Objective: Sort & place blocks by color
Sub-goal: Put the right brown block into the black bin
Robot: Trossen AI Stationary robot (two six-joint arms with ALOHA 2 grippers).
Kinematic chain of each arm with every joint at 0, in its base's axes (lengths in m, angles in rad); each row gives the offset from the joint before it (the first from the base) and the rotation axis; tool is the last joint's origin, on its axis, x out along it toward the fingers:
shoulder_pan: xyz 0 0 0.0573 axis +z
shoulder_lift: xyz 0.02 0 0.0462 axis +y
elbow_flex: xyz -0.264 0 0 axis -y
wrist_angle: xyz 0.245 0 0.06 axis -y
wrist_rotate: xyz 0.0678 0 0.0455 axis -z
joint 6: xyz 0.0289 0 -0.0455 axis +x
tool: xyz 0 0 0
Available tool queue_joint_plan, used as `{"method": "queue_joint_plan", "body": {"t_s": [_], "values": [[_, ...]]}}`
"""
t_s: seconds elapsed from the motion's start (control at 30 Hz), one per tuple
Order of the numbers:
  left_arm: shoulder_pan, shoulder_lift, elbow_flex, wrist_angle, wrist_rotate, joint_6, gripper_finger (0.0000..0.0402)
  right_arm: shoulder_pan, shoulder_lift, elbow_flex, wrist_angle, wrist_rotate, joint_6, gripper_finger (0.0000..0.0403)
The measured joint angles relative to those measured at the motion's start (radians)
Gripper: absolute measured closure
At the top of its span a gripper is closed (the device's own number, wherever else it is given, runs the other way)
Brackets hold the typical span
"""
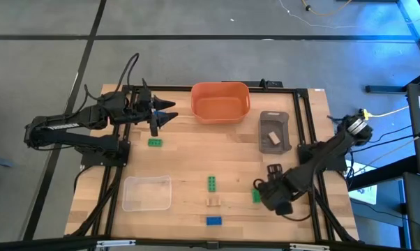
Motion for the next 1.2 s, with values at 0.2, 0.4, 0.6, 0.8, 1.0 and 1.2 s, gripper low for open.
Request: {"method": "queue_joint_plan", "body": {"t_s": [0.2, 0.4, 0.6, 0.8, 1.0, 1.2], "values": [[0.000, 0.000, 0.000, 0.000, 0.000, 0.000, 0.0158, 0.000, 0.086, 0.000, 0.071, -0.025, -0.090, 0.0154], [0.000, 0.000, 0.000, 0.000, 0.000, 0.028, 0.0157, 0.000, 0.144, -0.021, 0.093, -0.036, -0.125, 0.0154], [0.000, 0.000, 0.000, -0.001, 0.000, 0.031, 0.0157, -0.005, 0.146, -0.124, 0.144, -0.054, -0.070, 0.0154], [0.000, 0.000, 0.000, 0.000, 0.000, 0.031, 0.0157, -0.008, 0.141, -0.169, 0.247, -0.054, -0.070, 0.0154], [0.000, 0.000, 0.001, 0.000, -0.008, 0.032, 0.0157, -0.008, 0.139, -0.192, 0.287, -0.049, -0.040, 0.0210], [0.000, 0.000, 0.001, 0.000, -0.031, 0.097, 0.0157, -0.006, 0.099, -0.198, 0.193, -0.066, -0.037, 0.0273]]}}
